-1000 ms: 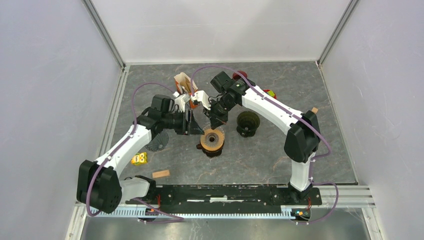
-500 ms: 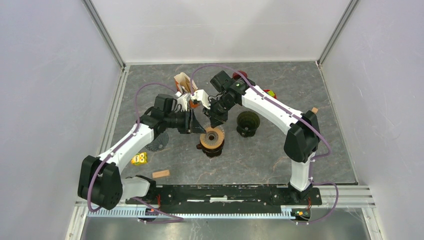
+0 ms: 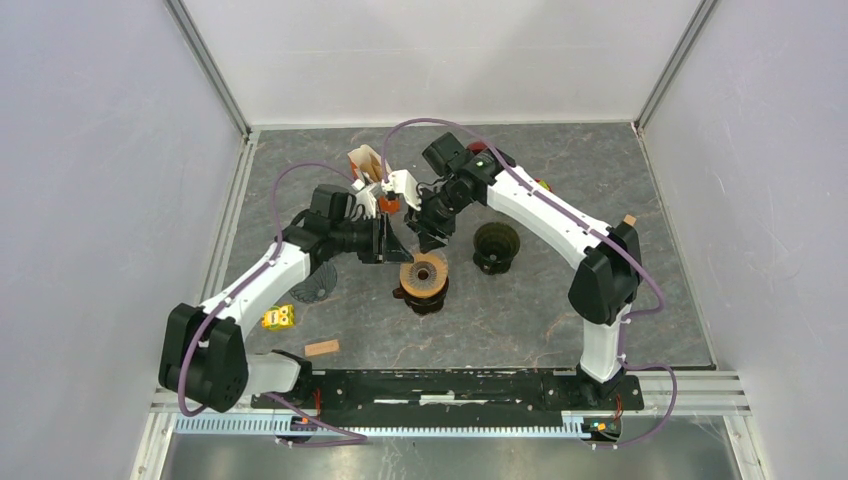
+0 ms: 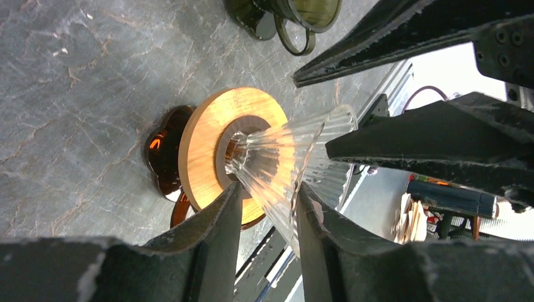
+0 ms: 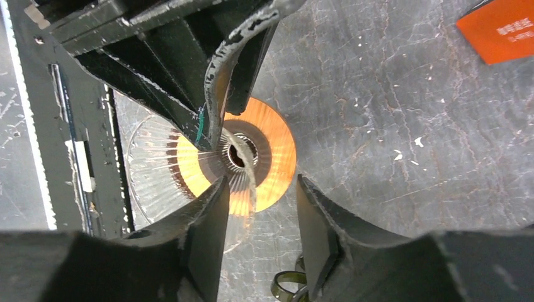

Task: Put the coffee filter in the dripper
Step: Place the coffee dripper in the dripper holder.

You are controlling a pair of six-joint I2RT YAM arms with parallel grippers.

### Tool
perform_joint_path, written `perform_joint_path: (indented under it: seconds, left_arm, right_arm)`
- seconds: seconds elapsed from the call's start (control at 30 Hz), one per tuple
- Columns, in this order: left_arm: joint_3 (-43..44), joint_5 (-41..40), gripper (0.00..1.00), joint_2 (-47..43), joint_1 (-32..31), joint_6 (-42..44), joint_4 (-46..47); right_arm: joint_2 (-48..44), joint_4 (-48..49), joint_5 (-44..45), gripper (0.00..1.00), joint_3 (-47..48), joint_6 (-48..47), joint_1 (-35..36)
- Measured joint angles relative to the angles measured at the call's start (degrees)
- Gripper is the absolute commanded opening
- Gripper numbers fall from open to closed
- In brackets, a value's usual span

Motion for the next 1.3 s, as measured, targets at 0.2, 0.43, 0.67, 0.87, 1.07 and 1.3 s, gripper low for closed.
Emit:
perform_joint_path:
  seconds: [0.2, 0.43, 0.67, 0.87, 1.07, 1.3]
  left_arm:
    - [2.9, -0.2, 0.49, 0.9, 0.0, 0.0, -0.2]
    - [5.0, -1.5, 0.51, 1.7, 0.0, 0.1, -0.3]
    - [5.8, -1.4, 0.57, 1.9, 0.0, 2.7, -1.8]
    - [7.1, -1.5, 0.59, 1.5, 0.0, 5.7, -3.7]
    - [7.4, -1.0, 0.63, 0.3, 0.0, 9.8, -6.3]
    - [11.4, -2.9, 0.65, 0.3, -1.2, 16.9, -10.2]
  right_arm:
    - [-1.4, -1.0, 0.1, 0.62, 0.1, -3.5, -1.2]
    - [-10.9, -0.2, 1.4, 0.64, -4.0, -7.1, -1.8]
    - [-12.6, 0.7, 1.0, 0.67, -5.2, -7.6, -1.8]
    - [-11.7, 1.7, -0.1, 0.68, -10.3, -6.8, -1.8]
    - [-10.8, 2.2, -0.4, 0.69, -10.3, -7.3, -1.8]
    - [-15.8, 2.1, -1.8, 0.69, -14.5, -12.5, -1.9]
